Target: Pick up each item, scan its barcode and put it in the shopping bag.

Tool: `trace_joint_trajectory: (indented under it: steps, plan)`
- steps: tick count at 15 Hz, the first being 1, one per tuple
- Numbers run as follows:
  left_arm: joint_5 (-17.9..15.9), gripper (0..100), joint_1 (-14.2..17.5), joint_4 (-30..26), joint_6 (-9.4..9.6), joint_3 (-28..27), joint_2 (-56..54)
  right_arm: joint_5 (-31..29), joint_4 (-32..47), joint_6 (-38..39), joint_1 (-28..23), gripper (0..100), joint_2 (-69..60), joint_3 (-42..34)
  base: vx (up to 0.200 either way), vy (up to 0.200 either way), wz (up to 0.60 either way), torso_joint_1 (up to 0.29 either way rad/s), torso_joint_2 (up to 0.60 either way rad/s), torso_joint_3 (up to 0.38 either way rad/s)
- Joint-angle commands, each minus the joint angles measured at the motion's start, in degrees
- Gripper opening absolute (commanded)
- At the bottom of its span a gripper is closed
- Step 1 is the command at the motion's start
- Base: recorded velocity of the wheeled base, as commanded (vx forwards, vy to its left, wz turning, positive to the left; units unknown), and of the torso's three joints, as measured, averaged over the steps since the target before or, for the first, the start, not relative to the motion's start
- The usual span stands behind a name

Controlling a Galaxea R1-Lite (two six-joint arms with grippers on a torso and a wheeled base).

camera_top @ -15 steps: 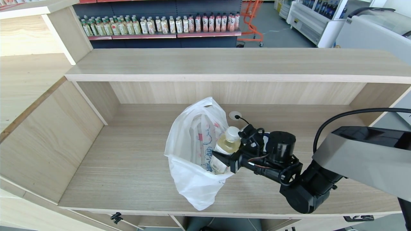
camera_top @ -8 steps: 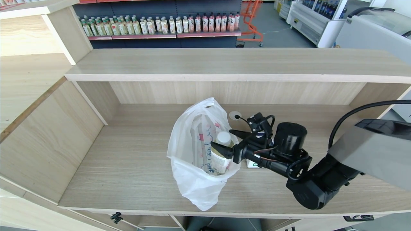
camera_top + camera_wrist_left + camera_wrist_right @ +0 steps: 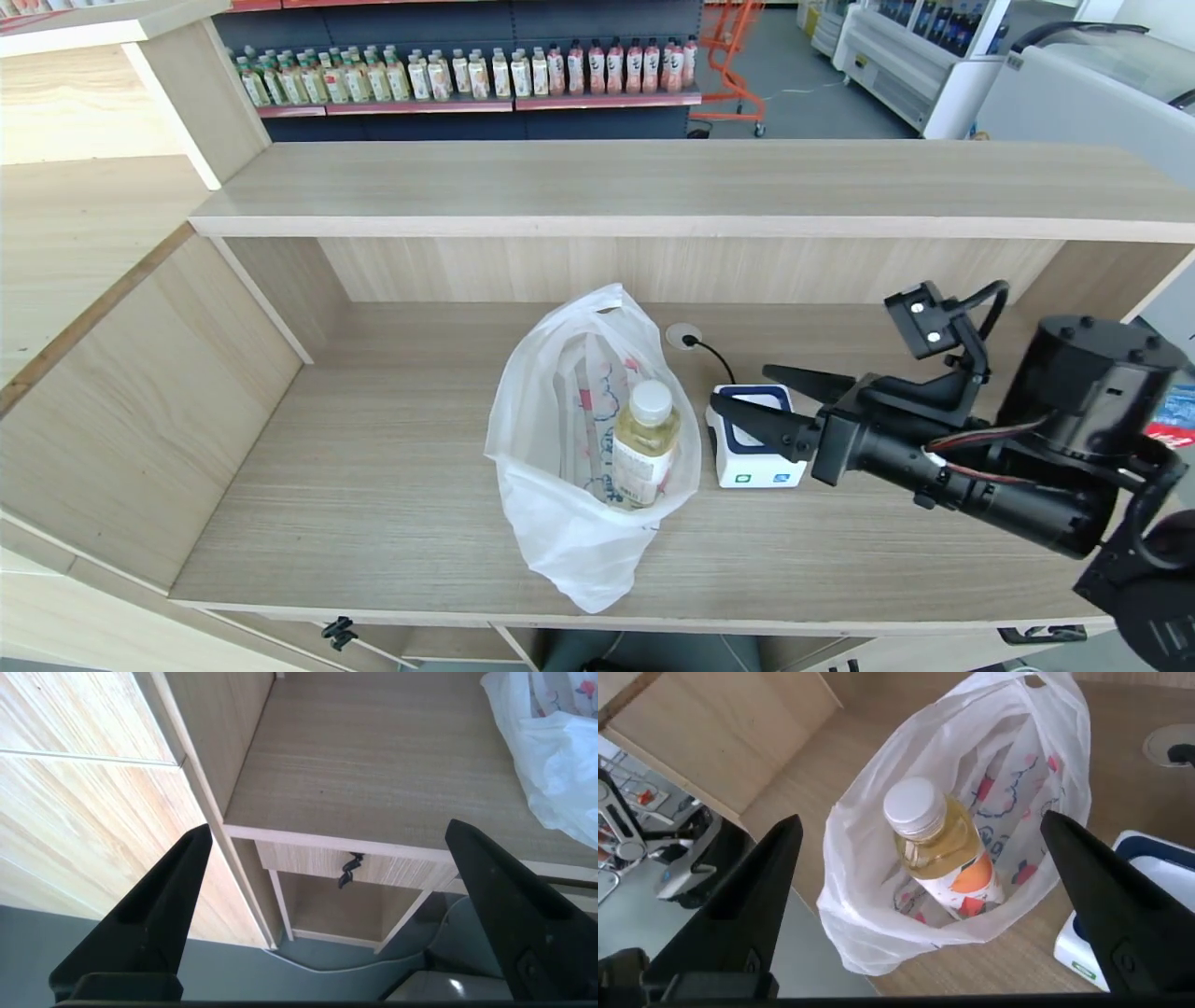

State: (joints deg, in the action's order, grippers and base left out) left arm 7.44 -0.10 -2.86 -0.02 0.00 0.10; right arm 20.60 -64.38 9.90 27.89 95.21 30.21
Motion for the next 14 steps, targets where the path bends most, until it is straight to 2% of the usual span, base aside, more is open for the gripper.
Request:
trace_joint_trajectory:
  steps: [1,4,14]
  plan:
    - [0.0,100,0.0,0.0,-0.06,0.0,0.0,0.0,3.7,1.5,-2.6,100,-12.6,-3.4,0.0,0.0,0.0,0.0,0.0,0.0]
    - [0.0,100,0.0,0.1,-0.06,0.0,0.0,-0.1,7.2,1.5,-4.8,100,-14.3,-3.6,0.0,0.0,0.0,0.0,0.0,0.0]
    - [-0.1,100,0.0,0.1,0.11,0.0,0.0,-0.1,7.2,1.1,-9.6,100,-15.7,-7.7,0.0,0.0,0.0,0.0,0.0,0.0]
